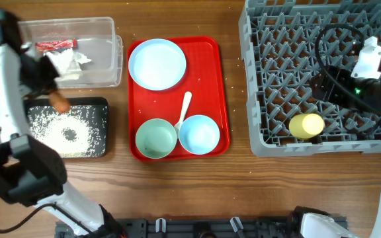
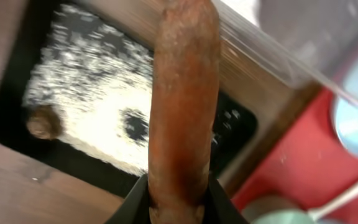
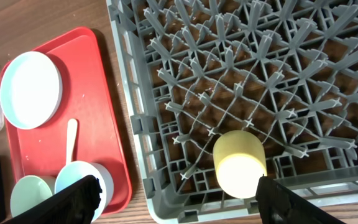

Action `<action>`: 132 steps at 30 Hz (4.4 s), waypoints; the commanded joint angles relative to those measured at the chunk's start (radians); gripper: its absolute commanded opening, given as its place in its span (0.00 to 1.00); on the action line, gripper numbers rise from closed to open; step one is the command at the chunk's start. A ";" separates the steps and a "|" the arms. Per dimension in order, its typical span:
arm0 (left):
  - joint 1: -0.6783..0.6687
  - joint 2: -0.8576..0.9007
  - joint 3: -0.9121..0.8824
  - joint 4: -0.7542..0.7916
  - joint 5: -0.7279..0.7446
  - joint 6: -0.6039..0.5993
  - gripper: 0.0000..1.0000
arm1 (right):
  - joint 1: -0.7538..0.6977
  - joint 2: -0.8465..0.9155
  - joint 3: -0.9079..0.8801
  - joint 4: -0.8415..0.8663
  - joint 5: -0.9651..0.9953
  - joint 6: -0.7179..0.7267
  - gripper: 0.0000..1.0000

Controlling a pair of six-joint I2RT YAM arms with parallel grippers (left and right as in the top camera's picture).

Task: Sort waste into correct bins and load items into the dishwasher rack
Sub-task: 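Carry the carrot left and drop it onto the black rice tray, then grasp the light-blue plate on the red tray with the right gripper, then lift the plate right and stand it upright in the rack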

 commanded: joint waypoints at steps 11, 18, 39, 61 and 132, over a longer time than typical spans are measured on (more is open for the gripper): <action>0.153 -0.020 -0.490 0.383 -0.014 -0.287 0.18 | 0.002 0.011 0.006 0.005 0.019 -0.018 0.83; 0.153 -0.019 -0.520 0.417 -0.014 -0.287 0.49 | 0.002 0.011 0.006 0.006 0.019 -0.018 0.83; -0.095 -0.439 -0.347 0.320 0.186 -0.099 0.66 | 0.626 0.128 0.006 0.584 0.087 0.247 0.92; -0.095 -0.554 -0.351 0.152 0.106 -0.102 0.71 | 0.842 0.856 0.006 0.934 0.388 0.509 0.71; -0.095 -0.503 -0.351 0.199 0.144 -0.110 0.82 | 0.098 0.350 0.007 0.861 0.962 -0.459 0.04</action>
